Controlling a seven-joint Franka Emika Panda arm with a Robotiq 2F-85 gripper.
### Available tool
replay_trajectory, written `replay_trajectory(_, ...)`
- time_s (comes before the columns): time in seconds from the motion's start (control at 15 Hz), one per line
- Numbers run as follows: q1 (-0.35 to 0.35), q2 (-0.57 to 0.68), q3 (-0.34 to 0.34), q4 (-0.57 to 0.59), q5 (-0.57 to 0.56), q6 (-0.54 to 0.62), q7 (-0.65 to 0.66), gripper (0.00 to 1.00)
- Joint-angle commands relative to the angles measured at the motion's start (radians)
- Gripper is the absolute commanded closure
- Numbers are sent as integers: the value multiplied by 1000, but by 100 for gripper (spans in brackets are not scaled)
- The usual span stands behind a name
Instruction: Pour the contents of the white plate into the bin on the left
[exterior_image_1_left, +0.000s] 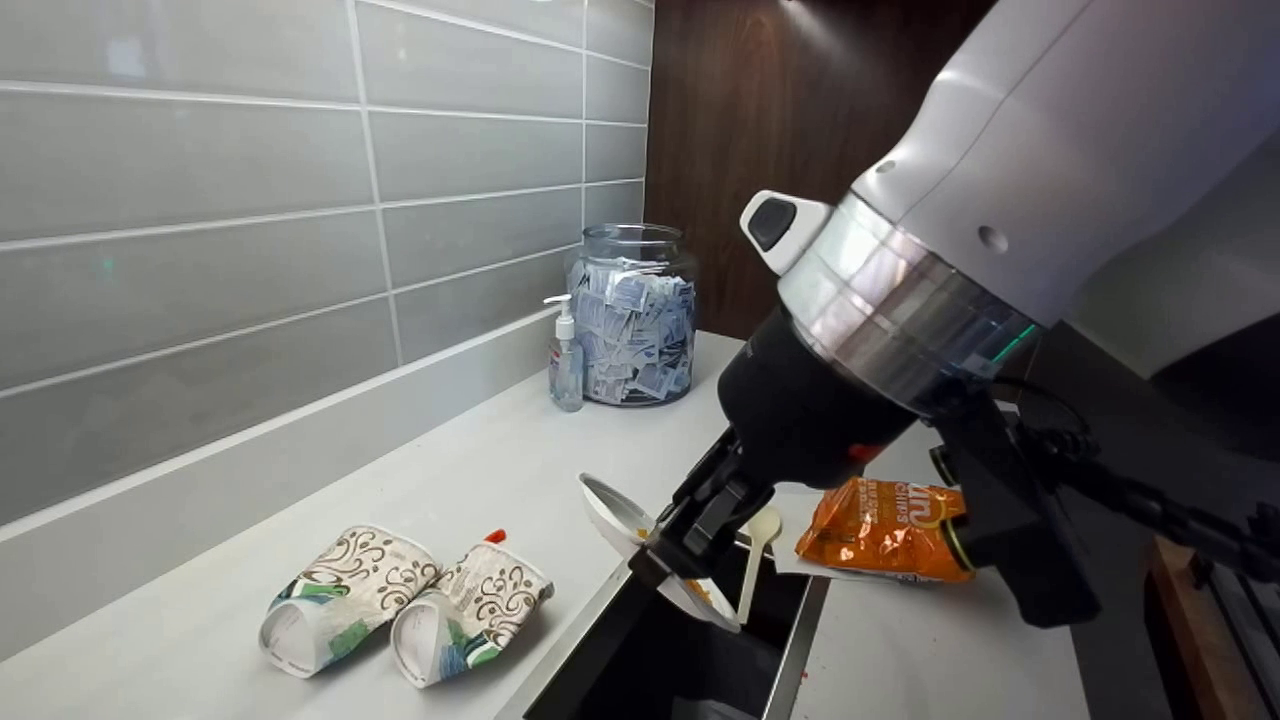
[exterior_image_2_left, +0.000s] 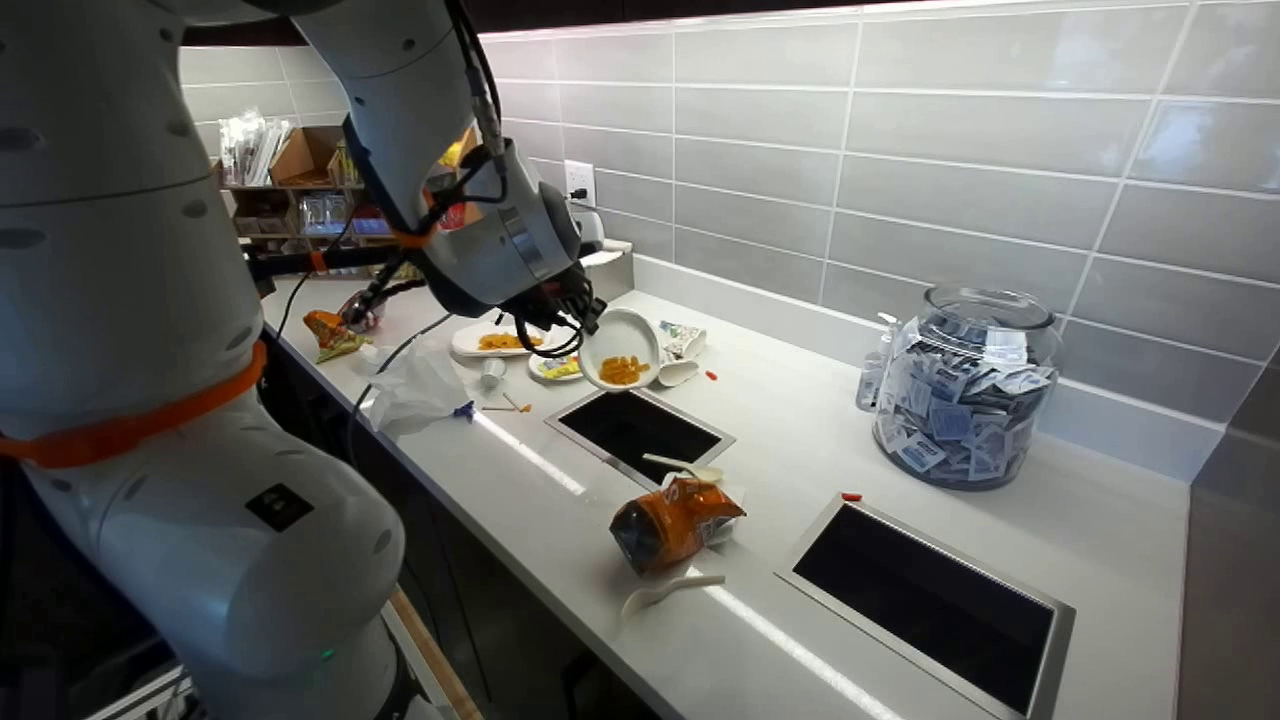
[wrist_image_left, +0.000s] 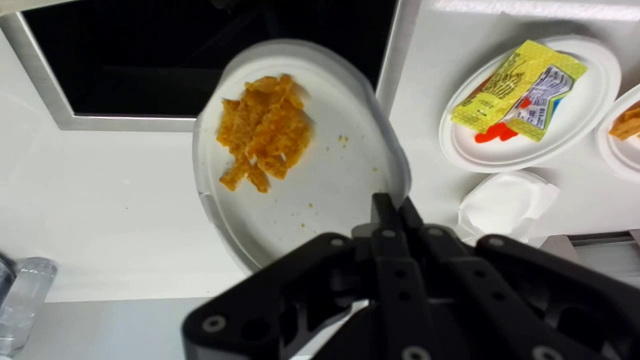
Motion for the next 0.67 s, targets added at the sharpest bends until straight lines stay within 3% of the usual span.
replay_trajectory(0.0, -10, 5, -9, -30, 9, 96, -22, 99)
replay_trajectory(0.2, -20, 14, -19, -53, 19, 213, -33, 99)
replay_trajectory(0.4, -27, -1, -34, -57, -9, 189, -8, 99)
replay_trajectory(0.6, -35, 14, -39, -71, 5, 268, -25, 99)
